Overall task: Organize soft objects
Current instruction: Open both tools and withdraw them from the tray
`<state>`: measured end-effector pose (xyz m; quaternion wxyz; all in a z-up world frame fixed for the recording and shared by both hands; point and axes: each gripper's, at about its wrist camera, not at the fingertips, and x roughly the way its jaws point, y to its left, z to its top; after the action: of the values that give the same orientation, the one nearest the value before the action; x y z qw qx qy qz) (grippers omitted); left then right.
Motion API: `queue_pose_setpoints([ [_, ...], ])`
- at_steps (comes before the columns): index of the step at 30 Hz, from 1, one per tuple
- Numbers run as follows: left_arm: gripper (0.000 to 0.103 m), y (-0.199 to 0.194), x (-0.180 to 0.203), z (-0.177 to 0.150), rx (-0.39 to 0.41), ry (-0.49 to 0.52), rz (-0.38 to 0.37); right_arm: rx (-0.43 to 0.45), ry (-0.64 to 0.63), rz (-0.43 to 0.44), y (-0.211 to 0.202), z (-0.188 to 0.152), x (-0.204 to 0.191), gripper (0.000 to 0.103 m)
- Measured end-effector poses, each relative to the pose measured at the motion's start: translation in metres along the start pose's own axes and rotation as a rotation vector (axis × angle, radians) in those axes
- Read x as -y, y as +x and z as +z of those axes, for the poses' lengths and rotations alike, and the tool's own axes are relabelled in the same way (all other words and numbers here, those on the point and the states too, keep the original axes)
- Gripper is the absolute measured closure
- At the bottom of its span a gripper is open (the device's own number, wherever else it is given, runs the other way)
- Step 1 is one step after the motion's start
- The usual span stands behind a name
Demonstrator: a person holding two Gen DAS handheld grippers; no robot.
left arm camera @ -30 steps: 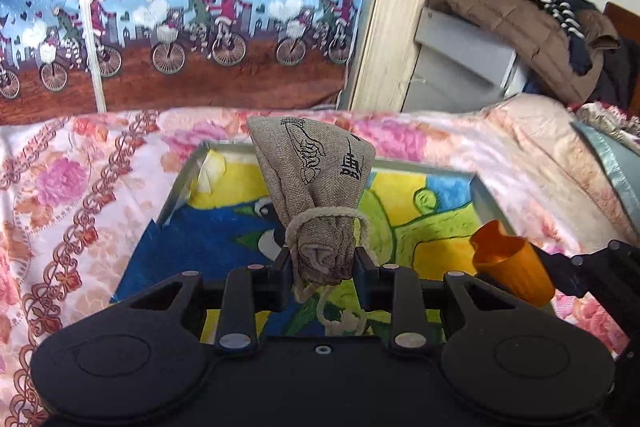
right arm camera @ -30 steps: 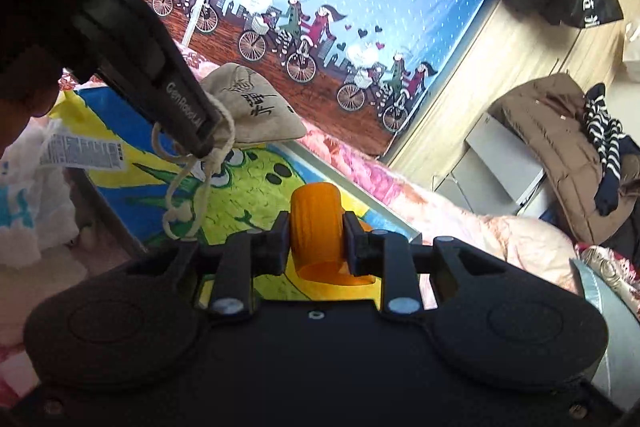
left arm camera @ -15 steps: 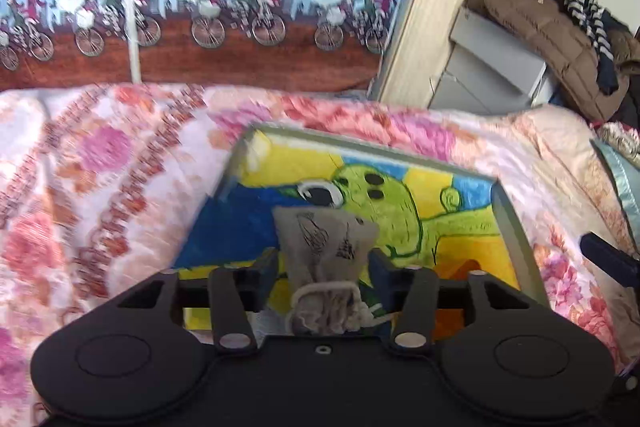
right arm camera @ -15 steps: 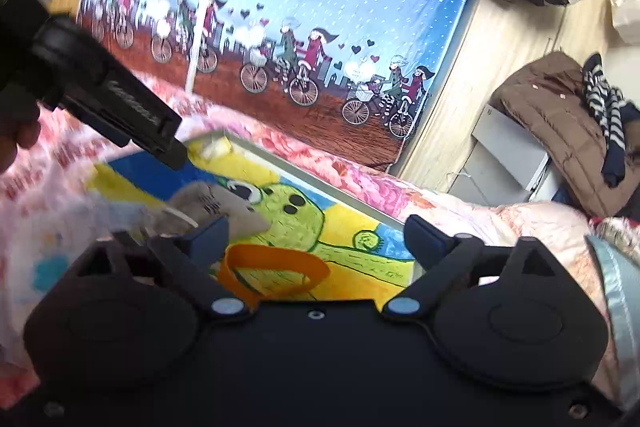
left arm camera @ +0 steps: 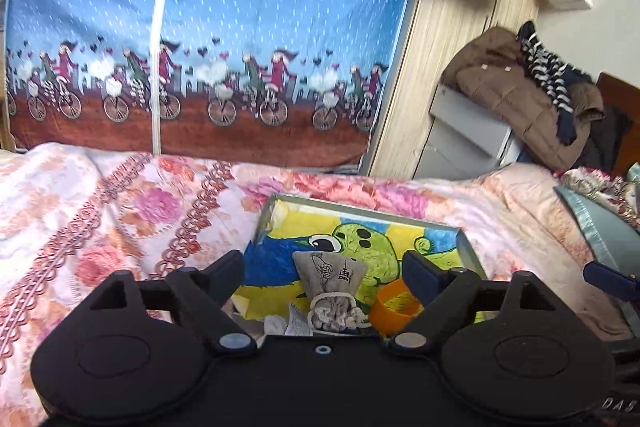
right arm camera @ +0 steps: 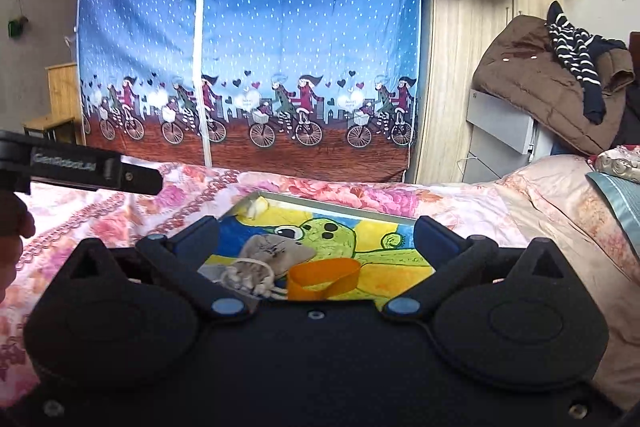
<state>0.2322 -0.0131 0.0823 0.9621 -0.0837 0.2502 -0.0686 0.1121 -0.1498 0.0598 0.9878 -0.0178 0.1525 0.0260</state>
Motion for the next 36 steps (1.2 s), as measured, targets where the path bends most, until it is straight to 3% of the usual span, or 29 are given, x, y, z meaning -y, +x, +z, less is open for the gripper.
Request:
queue_pose_setpoints([
  [9,0.001,-0.080,-0.008,-0.035,0.085,0.042,0.011,0.007,0.012,-0.012,-0.052,-0.015,-0.012,0.000],
  [22,0.001,-0.142,-0.033,-0.100,0.073,0.092,0.048,-0.051,0.089,-0.073,-0.077,-0.030,-0.011,0.000],
  [29,0.001,-0.138,-0.034,-0.118,-0.011,0.127,0.046,-0.094,0.136,-0.124,-0.068,-0.034,-0.003,0.000],
  [36,0.001,-0.120,-0.033,-0.133,-0.118,0.158,0.045,-0.243,0.213,-0.125,-0.034,-0.044,0.016,0.000],
])
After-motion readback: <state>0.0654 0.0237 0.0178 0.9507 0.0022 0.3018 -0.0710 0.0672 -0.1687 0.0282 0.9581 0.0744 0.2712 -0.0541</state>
